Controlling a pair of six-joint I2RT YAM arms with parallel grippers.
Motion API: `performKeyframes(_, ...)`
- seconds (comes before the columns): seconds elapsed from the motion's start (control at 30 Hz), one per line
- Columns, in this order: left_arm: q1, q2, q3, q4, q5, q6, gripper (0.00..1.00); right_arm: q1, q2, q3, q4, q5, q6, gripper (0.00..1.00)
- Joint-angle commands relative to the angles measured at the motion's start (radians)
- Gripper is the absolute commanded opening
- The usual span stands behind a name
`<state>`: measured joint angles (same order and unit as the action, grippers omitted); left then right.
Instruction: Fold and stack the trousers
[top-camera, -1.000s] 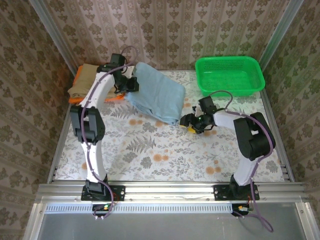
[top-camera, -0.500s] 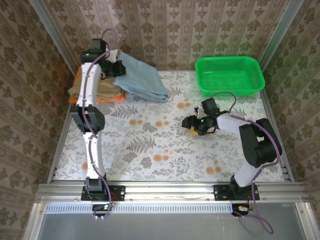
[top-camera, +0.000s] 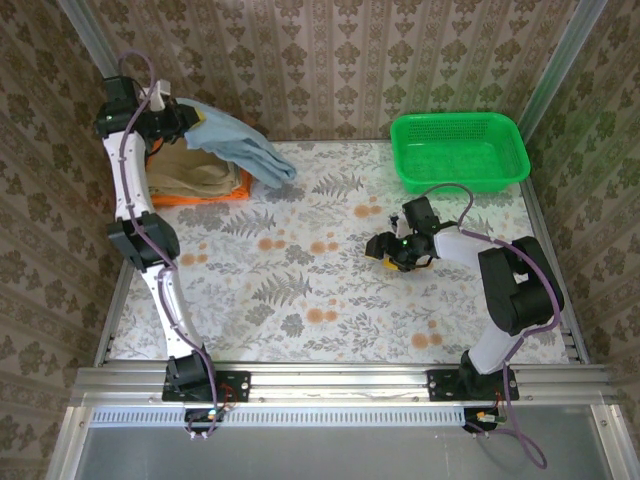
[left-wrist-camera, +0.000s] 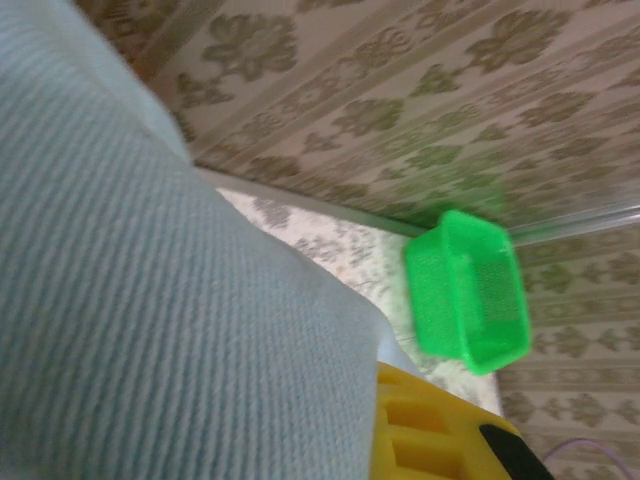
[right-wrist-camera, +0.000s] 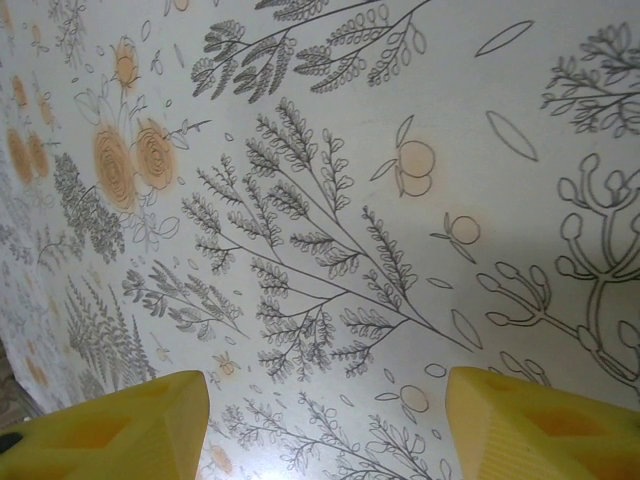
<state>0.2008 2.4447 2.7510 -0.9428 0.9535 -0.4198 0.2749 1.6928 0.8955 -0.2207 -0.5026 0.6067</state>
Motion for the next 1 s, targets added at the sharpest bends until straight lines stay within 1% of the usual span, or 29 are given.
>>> performKeyframes(0.0, -0.08, -0.001, 0.031, 0.245, 0.242, -0.116, 0.0, -0.003, -0.01, -0.001, -0.028, 0.047, 0.014, 0.66)
performKeyframes(0.03, -0.101, 0.0, 0.041, 0.264, 0.255, -0.122, 0.0, -0.003, -0.009, 0.001, -0.026, 0.051, 0.02, 0.66)
performKeyframes(0.1, -0.113, 0.001, 0.041, 0.342, 0.268, -0.172, 0.0, -0.003, -0.01, 0.002, -0.017, 0.049, 0.031, 0.66)
performKeyframes(0.17, -0.101, 0.009, 0.036, 0.39, 0.26, -0.199, 0.0, -0.002, -0.017, 0.003, -0.018, 0.045, 0.036, 0.66)
performKeyframes(0.23, -0.086, 0.037, 0.035, 0.445, 0.307, -0.234, 0.0, -0.003, -0.029, 0.002, -0.03, 0.05, 0.033, 0.66)
performKeyframes(0.27, -0.078, 0.051, 0.039, 0.459, 0.34, -0.237, 0.0, -0.003, -0.035, 0.002, -0.037, 0.053, 0.03, 0.66)
performKeyframes(0.3, -0.063, 0.06, 0.042, 0.46, 0.349, -0.234, 0.0, -0.003, -0.039, 0.003, -0.048, 0.054, 0.025, 0.66)
performKeyframes(0.37, -0.024, 0.07, 0.025, 0.454, 0.347, -0.228, 0.0, -0.002, -0.041, 0.005, -0.061, 0.053, 0.022, 0.66)
performKeyframes(0.4, -0.002, 0.073, 0.027, 0.414, 0.339, -0.209, 0.0, -0.003, -0.041, 0.005, -0.065, 0.049, 0.024, 0.66)
performKeyframes(0.43, 0.015, 0.068, 0.033, 0.321, 0.299, -0.142, 0.0, 0.0, -0.041, 0.006, -0.069, 0.05, 0.024, 0.66)
performKeyframes(0.47, 0.025, 0.059, 0.042, 0.218, 0.254, -0.044, 0.0, 0.003, -0.041, 0.006, -0.07, 0.053, 0.026, 0.66)
performKeyframes(0.5, 0.03, 0.043, 0.044, 0.096, 0.182, 0.067, 0.0, 0.003, -0.04, 0.008, -0.073, 0.053, 0.028, 0.66)
performKeyframes(0.53, 0.031, 0.019, 0.041, -0.008, 0.044, 0.163, 0.0, 0.004, -0.04, 0.01, -0.074, 0.052, 0.031, 0.66)
performKeyframes(0.6, 0.029, -0.026, 0.01, -0.101, -0.155, 0.28, 0.0, 0.005, -0.035, 0.019, -0.078, 0.054, 0.033, 0.65)
performKeyframes(0.63, 0.032, -0.047, -0.002, -0.122, -0.28, 0.293, 0.0, 0.007, -0.032, 0.026, -0.081, 0.055, 0.035, 0.65)
performKeyframes(0.7, 0.046, -0.073, -0.016, -0.114, -0.404, 0.304, 0.0, 0.01, -0.024, 0.038, -0.083, 0.056, 0.036, 0.65)
performKeyframes(0.73, 0.046, -0.076, 0.0, -0.123, -0.484, 0.314, 0.0, 0.013, -0.021, 0.042, -0.084, 0.056, 0.036, 0.65)
performKeyframes(0.8, 0.039, -0.072, 0.034, -0.155, -0.564, 0.374, 0.0, 0.017, -0.016, 0.048, -0.084, 0.06, 0.039, 0.65)
performKeyframes(0.87, 0.02, -0.08, 0.019, -0.162, -0.635, 0.439, 0.0, 0.022, -0.012, 0.055, -0.085, 0.058, 0.04, 0.65)
performKeyframes(0.97, -0.023, -0.103, -0.038, -0.126, -0.909, 0.527, 0.0, 0.028, -0.014, 0.061, -0.094, 0.062, 0.038, 0.65)
